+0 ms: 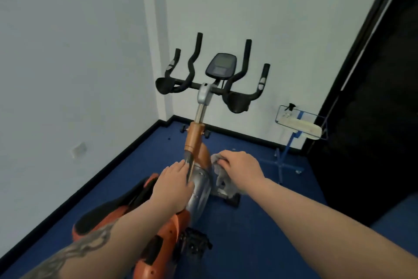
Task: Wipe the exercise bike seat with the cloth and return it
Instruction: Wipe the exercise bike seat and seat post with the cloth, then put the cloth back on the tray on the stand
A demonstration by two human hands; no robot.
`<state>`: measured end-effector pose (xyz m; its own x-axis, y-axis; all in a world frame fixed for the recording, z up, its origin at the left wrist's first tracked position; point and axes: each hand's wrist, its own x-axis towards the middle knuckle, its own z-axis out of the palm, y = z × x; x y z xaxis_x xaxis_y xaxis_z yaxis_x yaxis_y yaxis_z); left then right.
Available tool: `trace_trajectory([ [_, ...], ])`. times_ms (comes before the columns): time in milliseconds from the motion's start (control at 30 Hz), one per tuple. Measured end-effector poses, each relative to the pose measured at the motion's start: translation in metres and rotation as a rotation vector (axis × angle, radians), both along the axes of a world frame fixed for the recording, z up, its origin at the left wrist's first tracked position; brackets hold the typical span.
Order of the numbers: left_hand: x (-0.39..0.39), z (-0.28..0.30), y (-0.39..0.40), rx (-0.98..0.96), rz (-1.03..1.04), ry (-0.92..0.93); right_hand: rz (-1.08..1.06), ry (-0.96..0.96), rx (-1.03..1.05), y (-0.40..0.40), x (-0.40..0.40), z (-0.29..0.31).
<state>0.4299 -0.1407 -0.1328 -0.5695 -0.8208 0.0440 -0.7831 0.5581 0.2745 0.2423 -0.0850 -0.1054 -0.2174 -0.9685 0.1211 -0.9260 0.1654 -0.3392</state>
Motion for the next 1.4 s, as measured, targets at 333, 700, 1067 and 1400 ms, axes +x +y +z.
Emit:
trace_trajectory([
  [333,-0.208,0.033,0.046,-0.004,-0.205,0.018,-0.262,0.059,0.017,0.108,-0.189,0.025],
  [700,-0.394,0.083,0.077,-0.114,-0.247,0.058,-0.406,0.210,0.027,0.176,-0.381,0.062],
  [1067,-0.505,0.097,0.000,-0.175,-0.277,0.036,-0.528,0.158,0.039,0.113,-0.490,0.061],
  [1400,-0.610,0.068,-0.100,-0.106,-0.378,0.034,-0.642,0.020,-0.021,0.024,-0.573,0.042],
])
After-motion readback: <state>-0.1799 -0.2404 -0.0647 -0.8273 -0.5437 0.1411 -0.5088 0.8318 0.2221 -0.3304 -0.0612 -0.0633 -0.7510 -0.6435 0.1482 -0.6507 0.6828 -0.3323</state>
